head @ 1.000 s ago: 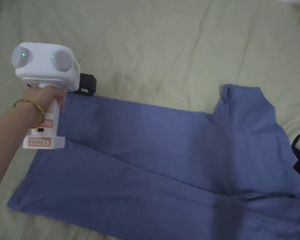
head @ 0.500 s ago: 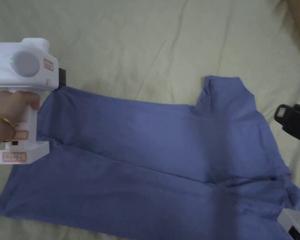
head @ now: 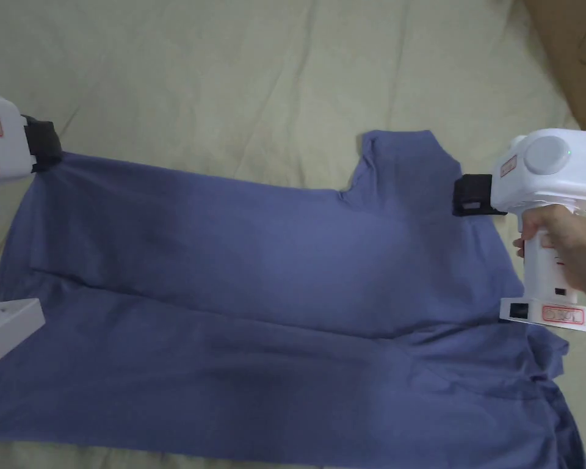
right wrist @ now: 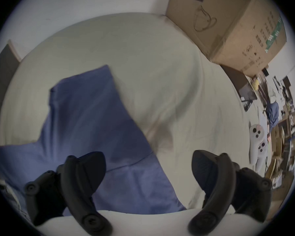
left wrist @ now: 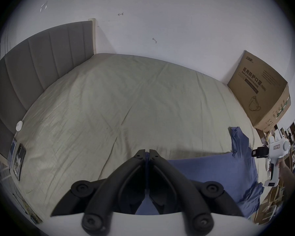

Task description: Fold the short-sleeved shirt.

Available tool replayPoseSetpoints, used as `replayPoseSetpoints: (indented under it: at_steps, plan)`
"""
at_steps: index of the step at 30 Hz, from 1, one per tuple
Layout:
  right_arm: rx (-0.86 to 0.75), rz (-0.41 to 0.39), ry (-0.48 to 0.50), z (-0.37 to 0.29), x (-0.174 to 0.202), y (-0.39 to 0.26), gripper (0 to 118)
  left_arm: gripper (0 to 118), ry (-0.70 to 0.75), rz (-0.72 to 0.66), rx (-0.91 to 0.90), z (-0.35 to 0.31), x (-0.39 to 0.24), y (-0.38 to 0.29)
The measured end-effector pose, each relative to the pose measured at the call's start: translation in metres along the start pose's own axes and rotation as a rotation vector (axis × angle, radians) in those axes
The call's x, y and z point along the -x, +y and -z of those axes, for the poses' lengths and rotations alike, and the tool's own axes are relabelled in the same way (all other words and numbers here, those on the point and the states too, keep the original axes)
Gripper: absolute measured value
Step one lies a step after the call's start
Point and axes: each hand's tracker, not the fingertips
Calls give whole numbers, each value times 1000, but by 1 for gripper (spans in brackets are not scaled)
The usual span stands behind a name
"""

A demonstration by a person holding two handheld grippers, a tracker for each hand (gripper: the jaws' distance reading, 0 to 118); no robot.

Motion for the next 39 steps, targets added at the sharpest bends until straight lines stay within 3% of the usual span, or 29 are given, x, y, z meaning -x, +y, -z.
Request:
replayPoseSetpoints:
  at_steps: [2,4,5,8,9,10,13,21,29,37,39]
  plan:
    - [15,51,-5,-26,-5,-2,95,1,3,-3,1,3,1,1]
    - [22,110,33,-27,-4,0,78,1,10,-4,11,7,1,1]
    - [14,132,77,5,-3,1,70,1,10,-5,14,8,1,1]
    - [-38,88,98,-10,1,-2,61,1,19,2,16,13,2,1]
    - [-49,51,112,24,-15,1,42,1,27,4,21,14,2,1]
    - [-49,31,112,25,-19,2,3,1,26,0,23,14,2,1]
    - [-54,28,165,-6,-17,1,1,1,31,1,26,11,3,1]
    - [-257,-11,237,-118,-41,-21,1,1,22,12,-29,-41,13,-2]
    - [-410,16,282,-203,-82,-112,1,1,-21,15,-89,-108,31,-38]
    - [-369,35,261,-198,-91,-230,1,6,15,-73,-4,-125,51,-132]
    - [-336,59,249,-188,-90,-256,1,16,57,-111,41,-122,57,-160]
